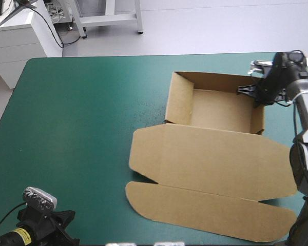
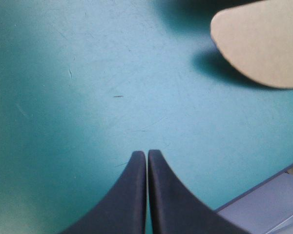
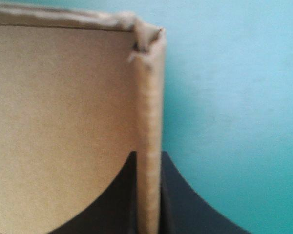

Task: Fold the box

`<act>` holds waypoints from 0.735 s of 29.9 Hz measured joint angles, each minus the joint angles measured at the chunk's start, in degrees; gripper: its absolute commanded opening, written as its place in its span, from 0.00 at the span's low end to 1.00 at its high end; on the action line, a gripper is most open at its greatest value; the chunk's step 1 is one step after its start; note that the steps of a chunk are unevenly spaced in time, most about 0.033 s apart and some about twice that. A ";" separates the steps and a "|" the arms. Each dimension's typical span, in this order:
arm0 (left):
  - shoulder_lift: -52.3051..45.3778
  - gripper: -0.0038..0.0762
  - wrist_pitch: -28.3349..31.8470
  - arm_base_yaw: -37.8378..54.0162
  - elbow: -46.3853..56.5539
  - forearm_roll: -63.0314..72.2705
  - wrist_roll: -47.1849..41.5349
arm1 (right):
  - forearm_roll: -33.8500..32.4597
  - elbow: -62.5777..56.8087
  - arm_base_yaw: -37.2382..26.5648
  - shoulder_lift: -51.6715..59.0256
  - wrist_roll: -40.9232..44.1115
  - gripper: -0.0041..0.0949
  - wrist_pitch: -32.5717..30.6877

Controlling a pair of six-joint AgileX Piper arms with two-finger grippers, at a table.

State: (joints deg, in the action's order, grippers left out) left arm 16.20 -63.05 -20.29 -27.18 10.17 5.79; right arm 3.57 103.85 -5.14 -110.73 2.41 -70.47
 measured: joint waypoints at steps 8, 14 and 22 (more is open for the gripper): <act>0.00 0.04 0.00 0.00 0.00 0.00 0.00 | 0.63 0.10 -17.08 0.66 -0.39 0.03 -0.15; 0.00 0.04 0.00 0.00 0.00 0.00 -0.07 | -0.42 0.10 -24.81 0.66 -0.39 0.03 -0.16; 0.00 0.04 0.00 0.00 0.00 0.05 -0.07 | -6.06 0.10 -26.35 0.66 -0.22 0.03 -0.21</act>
State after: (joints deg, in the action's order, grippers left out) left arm 16.20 -63.05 -20.29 -27.18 10.22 5.72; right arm -2.49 103.95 -31.49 -110.07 2.19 -70.68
